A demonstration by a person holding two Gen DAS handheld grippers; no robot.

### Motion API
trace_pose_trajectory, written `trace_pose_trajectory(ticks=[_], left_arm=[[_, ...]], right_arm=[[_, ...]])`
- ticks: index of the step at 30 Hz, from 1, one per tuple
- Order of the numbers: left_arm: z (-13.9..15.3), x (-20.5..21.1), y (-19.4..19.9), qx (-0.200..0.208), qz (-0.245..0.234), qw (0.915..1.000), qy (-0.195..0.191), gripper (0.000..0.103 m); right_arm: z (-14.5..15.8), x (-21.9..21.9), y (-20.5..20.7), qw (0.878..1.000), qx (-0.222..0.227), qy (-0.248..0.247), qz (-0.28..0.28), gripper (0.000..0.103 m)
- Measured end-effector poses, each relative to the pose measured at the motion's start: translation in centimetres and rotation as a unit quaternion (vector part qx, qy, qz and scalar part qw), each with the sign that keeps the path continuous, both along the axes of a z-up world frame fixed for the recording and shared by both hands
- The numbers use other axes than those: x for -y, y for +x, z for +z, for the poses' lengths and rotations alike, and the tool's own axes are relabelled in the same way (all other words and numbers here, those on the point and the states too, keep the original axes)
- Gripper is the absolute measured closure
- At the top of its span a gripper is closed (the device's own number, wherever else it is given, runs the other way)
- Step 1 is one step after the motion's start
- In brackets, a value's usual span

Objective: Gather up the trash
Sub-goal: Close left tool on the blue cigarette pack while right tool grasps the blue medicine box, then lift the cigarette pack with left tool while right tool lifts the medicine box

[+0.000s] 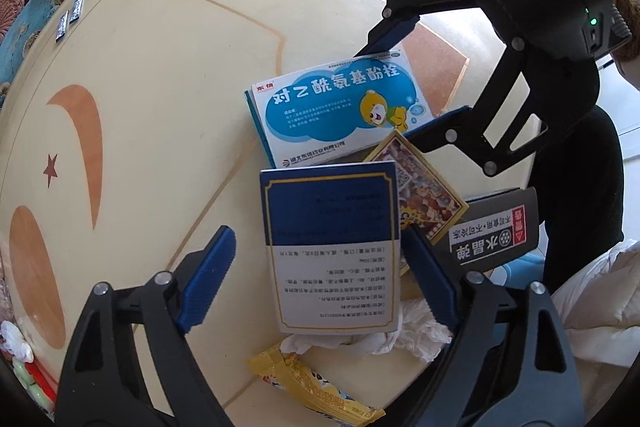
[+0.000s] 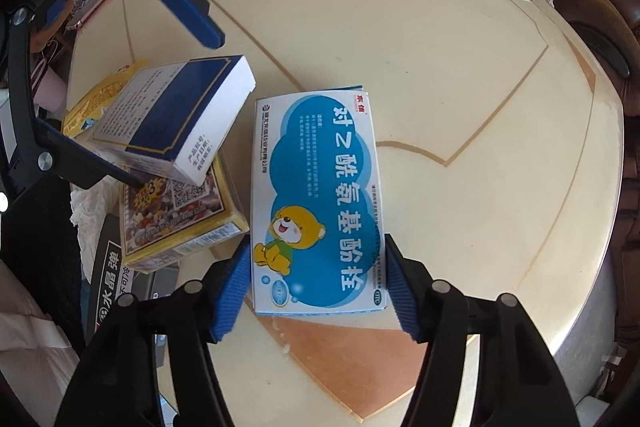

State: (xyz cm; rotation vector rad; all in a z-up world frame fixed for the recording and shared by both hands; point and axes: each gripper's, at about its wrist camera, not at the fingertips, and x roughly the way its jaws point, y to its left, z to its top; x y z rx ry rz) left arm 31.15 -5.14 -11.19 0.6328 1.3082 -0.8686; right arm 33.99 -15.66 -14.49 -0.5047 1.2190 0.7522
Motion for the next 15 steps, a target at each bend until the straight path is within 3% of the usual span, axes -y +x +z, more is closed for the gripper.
trace_pose_trajectory(ticks=[7, 10, 15], left_arm=[[0.1, 0.0, 0.6, -0.014, 0.026, 0.9996, -0.006, 0.030], [-0.3, 0.0, 1.0, -0.046, 0.039, 0.9982, -0.002, 0.030], [-0.7, -0.6, 1.8, -0.055, 0.053, 0.9971, 0.000, 0.029]], right_arm=[[0.0, 0.8, 0.5, 0.999, 0.024, -0.001, -0.043, 0.042], [-0.2, 0.3, 0.2, 0.998, 0.025, -0.001, -0.061, 0.042], [0.0, 0.3, -0.3, 0.997, 0.041, -0.007, -0.065, 0.042]])
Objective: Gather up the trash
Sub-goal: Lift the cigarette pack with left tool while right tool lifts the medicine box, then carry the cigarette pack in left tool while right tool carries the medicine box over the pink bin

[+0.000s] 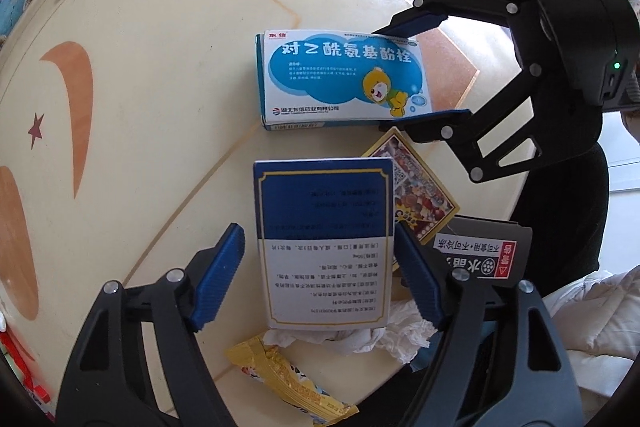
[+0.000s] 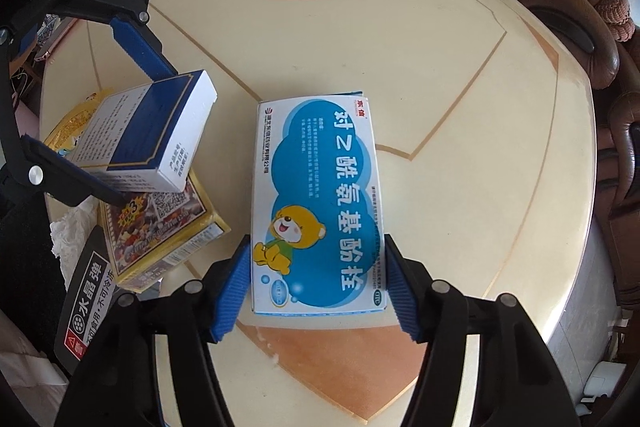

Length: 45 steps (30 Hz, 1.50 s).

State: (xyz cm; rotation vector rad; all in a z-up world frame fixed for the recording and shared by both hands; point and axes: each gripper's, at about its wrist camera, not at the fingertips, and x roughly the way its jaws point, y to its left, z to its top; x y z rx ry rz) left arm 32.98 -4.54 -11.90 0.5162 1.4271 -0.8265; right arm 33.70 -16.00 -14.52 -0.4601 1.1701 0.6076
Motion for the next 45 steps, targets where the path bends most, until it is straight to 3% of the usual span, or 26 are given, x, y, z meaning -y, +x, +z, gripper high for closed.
trace_pose_trajectory(ticks=[2, 6, 12, 20, 27, 32, 37, 45], left_arm=[[-0.1, -0.2, 0.1, 0.005, 0.002, 1.0000, 0.003, 0.030], [0.3, -0.2, -0.3, -0.002, 0.002, 1.0000, -0.003, 0.042], [0.3, 0.0, 0.1, -0.014, 0.034, 0.9993, -0.003, 0.042], [2.0, -2.5, 0.4, 0.023, 0.107, 0.9940, 0.008, 0.042], [5.4, -4.6, -1.7, 0.050, 0.143, 0.9885, 0.003, 0.042], [9.7, -5.7, -3.7, 0.087, 0.154, 0.9843, -0.001, 0.042], [13.1, -6.1, -7.4, 0.126, 0.163, 0.9786, -0.003, 0.042], [16.1, -6.0, -12.6, 0.163, 0.175, 0.9710, -0.016, 0.042]], right_arm=[[0.0, 0.0, -0.2, 1.000, 0.002, 0.002, -0.004, 0.042], [0.2, 0.0, -1.1, 1.000, 0.009, 0.000, -0.014, 0.043], [0.6, 0.0, -1.6, 0.999, 0.027, -0.007, -0.036, 0.043], [3.1, 2.3, -1.0, 0.993, 0.054, -0.008, -0.108, 0.043], [7.2, 4.0, -1.5, 0.985, 0.086, -0.001, -0.152, 0.043], [10.7, 4.7, -3.1, 0.978, 0.105, 0.007, -0.178, 0.043], [14.1, 4.5, -6.5, 0.974, 0.128, 0.011, -0.187, 0.043], [19.3, 3.4, -13.3, 0.969, 0.164, 0.022, -0.185, 0.043]])
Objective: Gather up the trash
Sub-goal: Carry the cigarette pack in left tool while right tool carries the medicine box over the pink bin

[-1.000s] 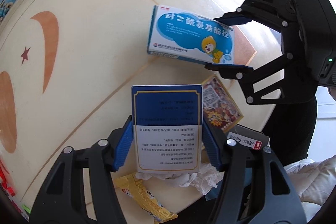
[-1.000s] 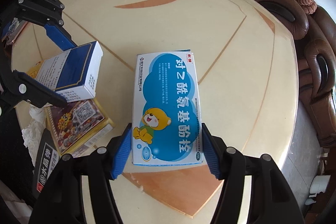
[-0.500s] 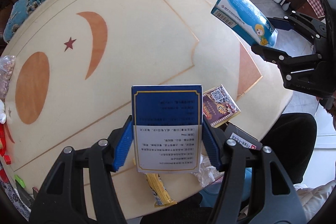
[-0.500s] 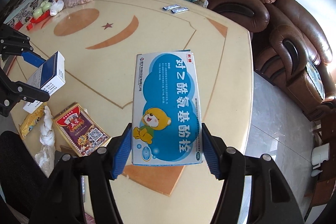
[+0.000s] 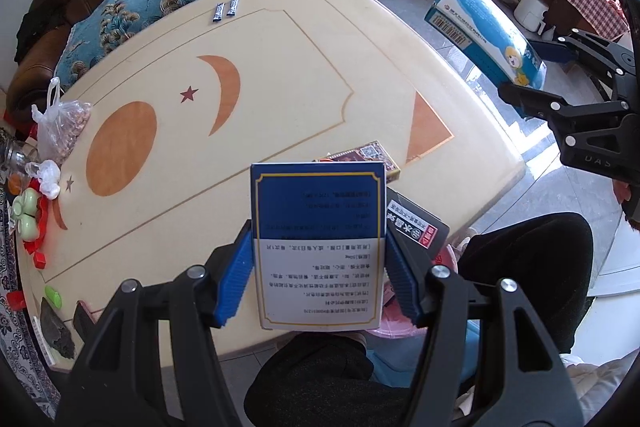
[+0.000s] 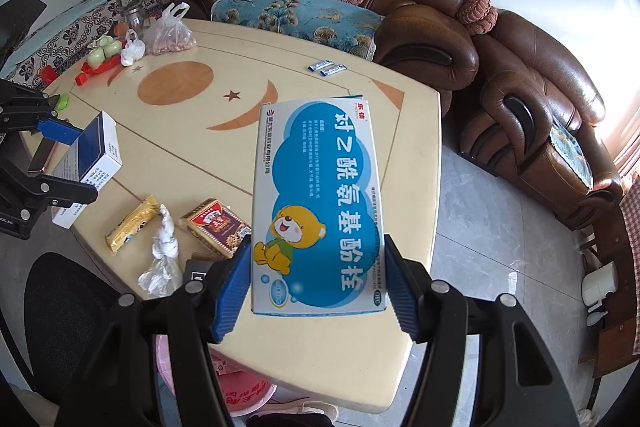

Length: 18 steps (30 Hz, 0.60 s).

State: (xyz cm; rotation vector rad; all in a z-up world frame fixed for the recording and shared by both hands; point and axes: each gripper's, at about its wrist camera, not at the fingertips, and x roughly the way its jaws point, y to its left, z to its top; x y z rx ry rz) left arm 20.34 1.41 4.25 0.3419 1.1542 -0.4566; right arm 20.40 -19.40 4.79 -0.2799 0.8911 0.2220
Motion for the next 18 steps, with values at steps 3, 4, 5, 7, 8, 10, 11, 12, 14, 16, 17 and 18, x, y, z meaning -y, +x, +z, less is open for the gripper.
trace_pose_trajectory(ticks=[3, 4, 5, 7, 8, 10, 11, 12, 14, 16, 17, 18], left_arm=[[0.5, -0.1, -2.4, 0.009, 0.001, 1.0000, 0.002, 0.042], [0.6, -0.1, -3.1, 0.013, 0.003, 0.9999, 0.004, 0.042], [0.7, -0.1, -3.9, 0.016, 0.002, 0.9998, 0.007, 0.042], [0.9, 0.0, -5.4, 0.019, 0.000, 0.9998, 0.009, 0.042], [0.9, 0.0, -6.1, 0.022, -0.001, 0.9997, 0.010, 0.042], [1.0, 0.1, -7.3, 0.026, -0.004, 0.9996, 0.012, 0.042], [1.1, 0.1, -7.9, 0.028, -0.005, 0.9995, 0.010, 0.042], [1.1, 0.2, -8.5, 0.028, -0.007, 0.9995, 0.007, 0.042], [1.2, 0.2, -9.5, 0.032, -0.008, 0.9994, 0.005, 0.042], [1.0, 0.3, -10.5, 0.034, -0.008, 0.9994, 0.003, 0.042], [0.8, 0.3, -10.9, 0.033, -0.009, 0.9994, 0.001, 0.042], [0.6, 0.4, -11.2, 0.035, -0.008, 0.9994, 0.001, 0.042]], right_arm=[[1.5, -0.6, -2.9, 1.000, 0.013, 0.001, 0.005, 0.043], [1.9, -0.8, -3.8, 1.000, 0.018, -0.001, 0.008, 0.043], [2.3, -1.1, -4.7, 1.000, 0.022, -0.004, 0.010, 0.043], [2.9, -1.3, -6.5, 1.000, 0.028, -0.004, 0.013, 0.043], [3.0, -1.5, -7.3, 0.999, 0.028, -0.006, 0.016, 0.043], [3.2, -1.8, -8.9, 0.999, 0.032, -0.008, 0.019, 0.043], [3.2, -2.0, -9.6, 0.999, 0.032, -0.009, 0.021, 0.043], [3.2, -2.1, -10.3, 0.999, 0.030, -0.008, 0.023, 0.043], [3.2, -2.3, -11.5, 0.999, 0.031, -0.009, 0.025, 0.043], [3.2, -2.5, -12.6, 0.999, 0.030, -0.009, 0.029, 0.043], [3.2, -2.7, -13.1, 0.999, 0.031, -0.010, 0.030, 0.043], [3.2, -2.9, -13.6, 0.999, 0.031, -0.011, 0.031, 0.043]])
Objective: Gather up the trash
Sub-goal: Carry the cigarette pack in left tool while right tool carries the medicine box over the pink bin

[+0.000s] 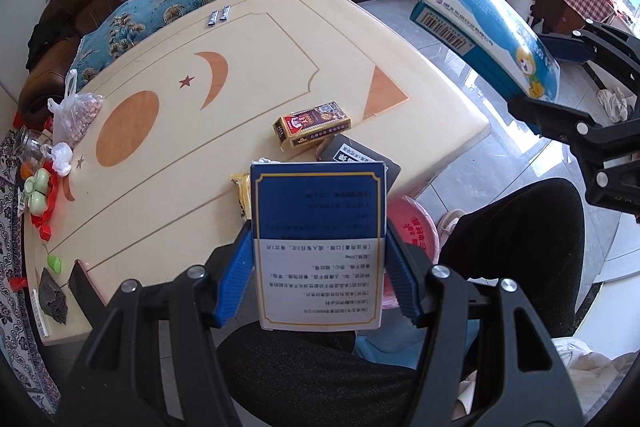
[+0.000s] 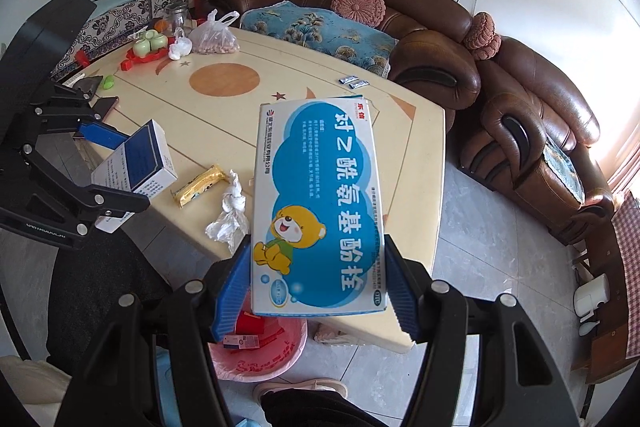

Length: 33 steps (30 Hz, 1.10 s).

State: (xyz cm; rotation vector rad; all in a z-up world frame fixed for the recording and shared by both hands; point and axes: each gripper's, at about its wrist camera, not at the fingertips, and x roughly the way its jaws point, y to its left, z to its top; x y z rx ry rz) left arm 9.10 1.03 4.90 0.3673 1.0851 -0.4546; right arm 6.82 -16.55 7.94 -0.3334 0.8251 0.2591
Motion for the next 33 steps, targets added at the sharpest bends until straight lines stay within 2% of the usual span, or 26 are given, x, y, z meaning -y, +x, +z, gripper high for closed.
trace_pose_trajectory(ticks=[6, 22, 33], left_arm=[[-1.0, 0.4, -2.3, 0.005, -0.006, 0.9999, -0.007, 0.042], [-3.4, 1.5, -5.0, 0.006, -0.016, 0.9998, 0.006, 0.042], [-8.9, 3.6, -6.5, -0.020, -0.033, 0.9990, 0.023, 0.042]], right_arm=[[-1.1, -0.4, -2.4, 1.000, -0.008, 0.003, 0.007, 0.043], [-4.1, -1.5, -6.7, 1.000, -0.022, 0.004, 0.016, 0.043], [-8.0, -2.2, -7.6, 0.999, -0.043, -0.006, 0.020, 0.043]])
